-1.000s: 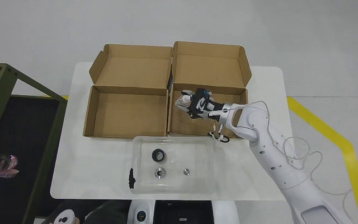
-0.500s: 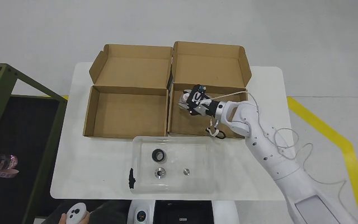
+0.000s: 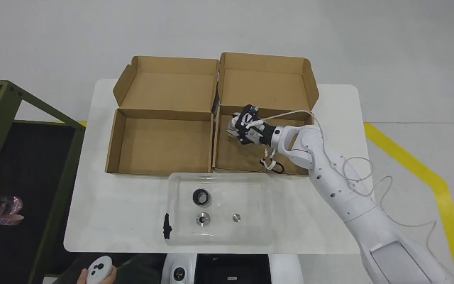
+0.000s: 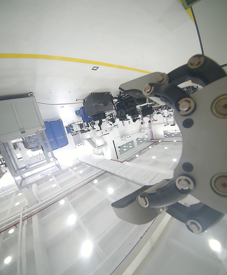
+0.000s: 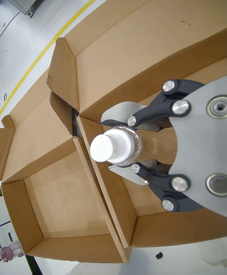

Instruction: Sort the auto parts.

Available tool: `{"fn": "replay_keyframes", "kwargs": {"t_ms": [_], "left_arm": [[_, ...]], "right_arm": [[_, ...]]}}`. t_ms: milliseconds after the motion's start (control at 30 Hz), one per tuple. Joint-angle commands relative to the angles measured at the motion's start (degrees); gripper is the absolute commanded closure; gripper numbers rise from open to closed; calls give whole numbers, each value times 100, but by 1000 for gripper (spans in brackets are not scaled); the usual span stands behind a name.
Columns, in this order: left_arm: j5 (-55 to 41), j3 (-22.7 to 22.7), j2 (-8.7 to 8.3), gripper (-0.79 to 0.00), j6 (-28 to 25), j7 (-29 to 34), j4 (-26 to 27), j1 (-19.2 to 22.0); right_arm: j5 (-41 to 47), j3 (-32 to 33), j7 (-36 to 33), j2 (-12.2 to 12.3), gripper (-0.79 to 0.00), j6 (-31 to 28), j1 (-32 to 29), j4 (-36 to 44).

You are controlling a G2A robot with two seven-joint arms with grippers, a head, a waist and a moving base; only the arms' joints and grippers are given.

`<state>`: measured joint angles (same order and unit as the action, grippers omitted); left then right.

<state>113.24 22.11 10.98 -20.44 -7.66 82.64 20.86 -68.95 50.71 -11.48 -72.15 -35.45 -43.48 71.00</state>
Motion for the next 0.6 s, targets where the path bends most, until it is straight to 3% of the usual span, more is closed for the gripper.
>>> {"fn": "replay_keyframes", "kwargs": {"t_ms": [0, 67, 233, 500, 567], "left_arm": [[0, 0, 0, -785, 0, 0, 0, 0], [0, 0, 0, -785, 0, 0, 0, 0], [0, 0, 0, -785, 0, 0, 0, 0], [0, 0, 0, -785, 0, 0, 0, 0], [0, 0, 0, -785, 0, 0, 0, 0]], "right_arm": [[-61, 15, 0, 6, -363, -29, -4, 34], [-122, 50, -6, 18, -391, -58, -18, 103], [-282, 207, -26, 75, -551, -133, -109, 444], [-402, 729, -241, 259, -757, -403, -568, 1544], [-392, 884, -378, 312, -776, -509, -722, 1877]]}}
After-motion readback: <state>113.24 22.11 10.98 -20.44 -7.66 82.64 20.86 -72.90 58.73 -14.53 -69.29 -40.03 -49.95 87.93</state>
